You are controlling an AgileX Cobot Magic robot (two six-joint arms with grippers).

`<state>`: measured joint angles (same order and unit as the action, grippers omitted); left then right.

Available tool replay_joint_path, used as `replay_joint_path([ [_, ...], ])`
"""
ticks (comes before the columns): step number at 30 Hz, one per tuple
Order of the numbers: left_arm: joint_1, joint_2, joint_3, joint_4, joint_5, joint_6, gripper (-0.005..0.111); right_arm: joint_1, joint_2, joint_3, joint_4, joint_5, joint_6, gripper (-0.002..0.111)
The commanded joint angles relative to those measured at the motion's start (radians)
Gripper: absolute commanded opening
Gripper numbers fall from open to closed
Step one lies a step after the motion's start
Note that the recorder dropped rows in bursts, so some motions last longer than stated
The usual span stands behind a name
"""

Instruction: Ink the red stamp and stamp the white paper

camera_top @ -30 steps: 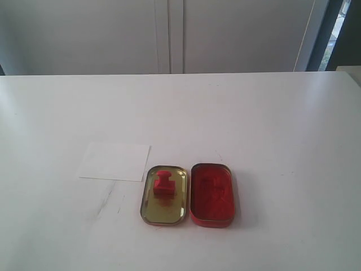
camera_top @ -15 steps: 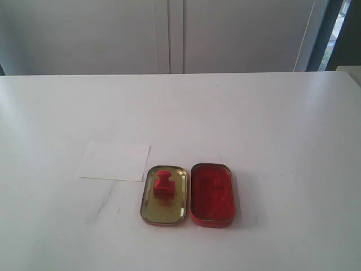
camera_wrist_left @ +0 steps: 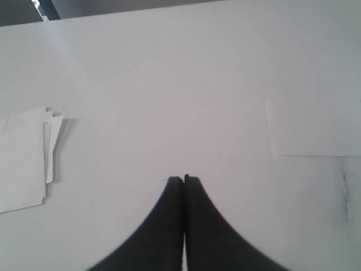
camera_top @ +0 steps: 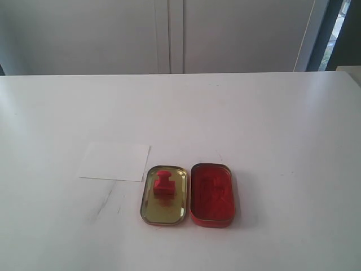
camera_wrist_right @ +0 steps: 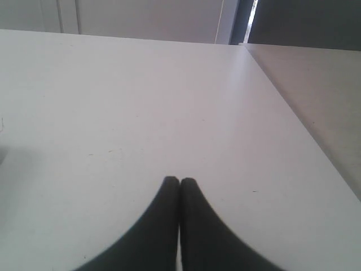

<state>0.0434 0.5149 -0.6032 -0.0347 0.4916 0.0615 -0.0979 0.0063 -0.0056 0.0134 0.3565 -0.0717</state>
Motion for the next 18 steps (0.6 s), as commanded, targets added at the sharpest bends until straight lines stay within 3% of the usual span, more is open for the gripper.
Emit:
replay_joint_path([
  [1,0.004,0.085,-0.060,-0.005,0.063,0.025,0.000,-0.003,-0.006,0.006,-0.008,-0.014,0.000,0.000],
  [9,0.004,0.258,-0.163,-0.017,0.155,0.078,0.000,-0.003,-0.006,0.006,-0.008,-0.014,0.000,0.000],
  [18,0.004,0.433,-0.229,-0.108,0.167,0.187,0.000,-0.003,-0.006,0.006,-0.008,-0.014,0.000,0.000],
])
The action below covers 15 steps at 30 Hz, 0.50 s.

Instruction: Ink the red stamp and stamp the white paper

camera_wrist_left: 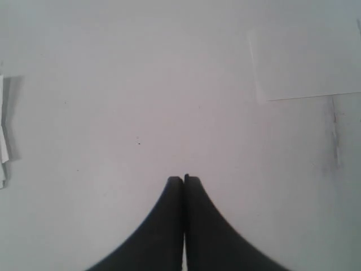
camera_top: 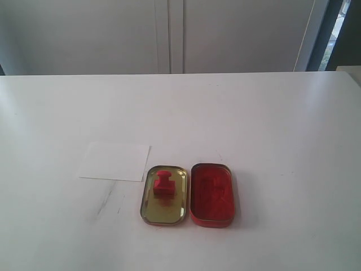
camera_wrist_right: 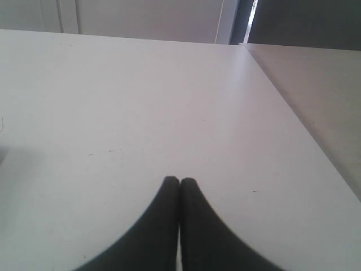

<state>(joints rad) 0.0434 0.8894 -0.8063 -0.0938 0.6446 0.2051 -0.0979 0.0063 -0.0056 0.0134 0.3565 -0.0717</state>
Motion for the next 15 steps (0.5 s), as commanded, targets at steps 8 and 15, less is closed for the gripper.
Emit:
replay_joint_path([
  [8,0.001,0.201,-0.088,-0.157,0.016,0.153,0.000,-0.003,-0.006,0.006,-0.008,-0.014,0.000,0.000],
  [15,-0.078,0.343,-0.170,-0.183,0.016,0.220,0.000,-0.003,-0.006,0.006,-0.008,-0.014,0.000,0.000],
])
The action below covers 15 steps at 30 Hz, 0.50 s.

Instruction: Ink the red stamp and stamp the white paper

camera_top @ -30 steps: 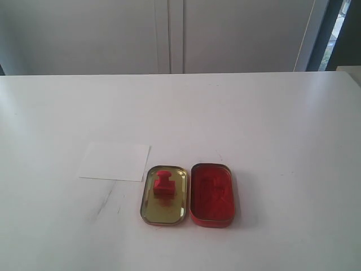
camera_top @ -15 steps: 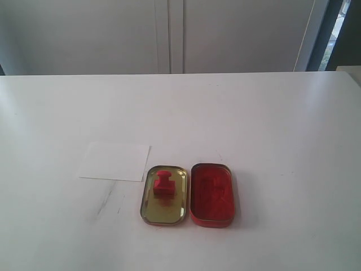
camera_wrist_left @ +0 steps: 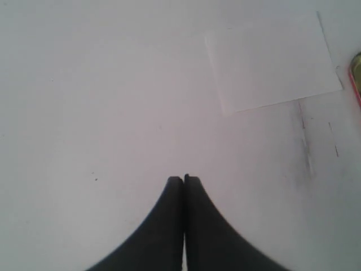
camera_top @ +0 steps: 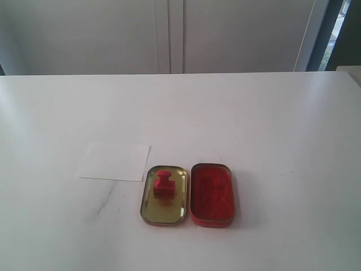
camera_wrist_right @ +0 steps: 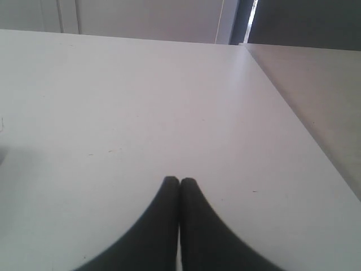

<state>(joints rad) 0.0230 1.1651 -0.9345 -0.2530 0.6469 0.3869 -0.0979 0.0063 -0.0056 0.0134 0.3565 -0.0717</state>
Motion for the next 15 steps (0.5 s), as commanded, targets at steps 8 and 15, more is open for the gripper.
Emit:
replay_joint_path([
  [8,-0.199,0.230,-0.160,-0.023,0.010,0.040,0.000,-0.003,-0.006,0.006,-0.008,-0.014,0.000,0.000],
  [15,-0.310,0.346,-0.278,-0.015,0.030,0.040,0.000,-0.003,-0.006,0.006,-0.008,-0.014,0.000,0.000],
])
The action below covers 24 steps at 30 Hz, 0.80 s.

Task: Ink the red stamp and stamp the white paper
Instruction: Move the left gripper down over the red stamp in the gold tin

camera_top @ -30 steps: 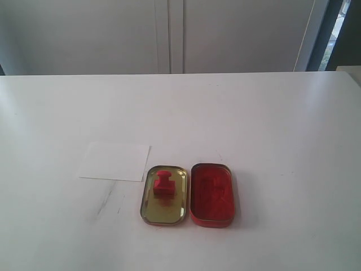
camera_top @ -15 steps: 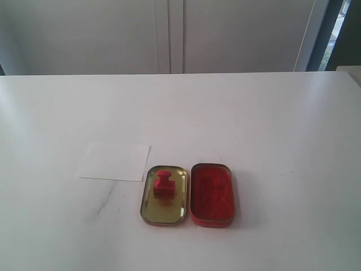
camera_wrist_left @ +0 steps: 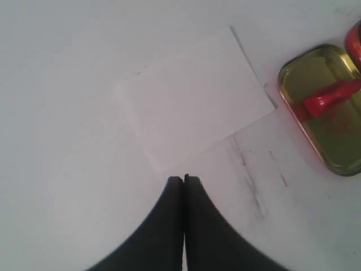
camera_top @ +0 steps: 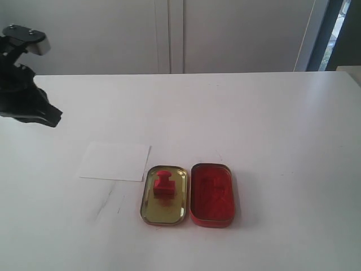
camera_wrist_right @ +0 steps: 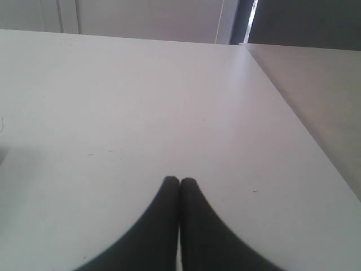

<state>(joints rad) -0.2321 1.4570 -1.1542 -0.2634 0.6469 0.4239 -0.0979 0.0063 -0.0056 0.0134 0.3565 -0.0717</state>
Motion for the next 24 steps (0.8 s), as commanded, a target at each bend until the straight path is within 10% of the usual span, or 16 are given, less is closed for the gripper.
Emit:
replay_joint_path([
  [1,-0.071,0.073,-0.076,-0.005,0.036,0.003,0.000,-0.003,-0.006,0.006,-0.008,-0.014,0.000,0.000],
  [24,-0.271,0.387,-0.348,0.003,0.145,0.123,0.000,-0.003,-0.006,0.006,-0.008,-0.014,0.000,0.000],
])
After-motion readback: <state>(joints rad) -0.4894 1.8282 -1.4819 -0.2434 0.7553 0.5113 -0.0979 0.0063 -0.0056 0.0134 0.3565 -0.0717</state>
